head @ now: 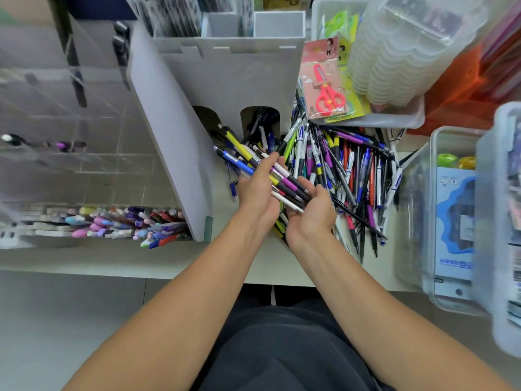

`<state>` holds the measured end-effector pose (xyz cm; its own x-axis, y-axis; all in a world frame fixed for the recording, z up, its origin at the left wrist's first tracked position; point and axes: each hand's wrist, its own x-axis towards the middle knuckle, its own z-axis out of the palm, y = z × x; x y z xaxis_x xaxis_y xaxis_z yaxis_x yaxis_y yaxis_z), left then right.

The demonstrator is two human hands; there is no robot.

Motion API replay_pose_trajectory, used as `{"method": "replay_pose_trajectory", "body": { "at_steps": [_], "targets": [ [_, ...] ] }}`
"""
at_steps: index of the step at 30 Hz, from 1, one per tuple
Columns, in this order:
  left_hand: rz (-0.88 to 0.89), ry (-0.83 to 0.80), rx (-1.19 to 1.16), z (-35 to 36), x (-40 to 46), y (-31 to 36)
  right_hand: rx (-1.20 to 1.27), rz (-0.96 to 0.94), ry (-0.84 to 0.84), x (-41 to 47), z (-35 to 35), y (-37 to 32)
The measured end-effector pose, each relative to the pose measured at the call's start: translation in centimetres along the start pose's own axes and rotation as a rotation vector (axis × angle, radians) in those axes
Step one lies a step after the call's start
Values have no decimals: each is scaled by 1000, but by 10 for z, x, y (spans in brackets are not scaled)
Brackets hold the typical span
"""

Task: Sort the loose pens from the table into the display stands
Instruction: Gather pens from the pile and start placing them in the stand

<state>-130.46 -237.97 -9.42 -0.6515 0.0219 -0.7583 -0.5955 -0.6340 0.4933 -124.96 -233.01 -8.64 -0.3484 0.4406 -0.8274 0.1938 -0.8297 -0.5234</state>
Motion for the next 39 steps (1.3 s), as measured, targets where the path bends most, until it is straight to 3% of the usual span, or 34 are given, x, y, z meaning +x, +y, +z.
{"method": "replay_pose_trajectory", "body": {
  "at_steps": [4, 8, 13, 17, 19, 24, 29, 33, 39],
  "targets": [
    [66, -101, 195, 0, -3, 1, -72, 66, -139, -6, -21, -6],
    [254, -226, 554, -5, -12, 25, -501, 21, -246, -12, -52, -49],
    [313, -422, 999, -14, -43, 71, -857, -417, -569, -37, -2, -99],
    [489, -322, 1260, -21, -74, 92, -956, -692, -742, -61, 61, -84],
    [517, -257, 1231, -30, -87, 101, -893, -659, -842, -69, 75, -73],
    [416, -201, 944, -70, -115, 131, -753, -348, -1104, -104, 92, -44],
    [338, -319, 694, -120, -130, 171, -755, -346, -1206, -150, 114, -9],
    [316, -462, 512, -152, -130, 198, -709, -414, -1131, -177, 137, 28],
    [245, -570, 352, -206, -113, 254, -489, -461, -846, -198, 184, 70]
  ]
}}
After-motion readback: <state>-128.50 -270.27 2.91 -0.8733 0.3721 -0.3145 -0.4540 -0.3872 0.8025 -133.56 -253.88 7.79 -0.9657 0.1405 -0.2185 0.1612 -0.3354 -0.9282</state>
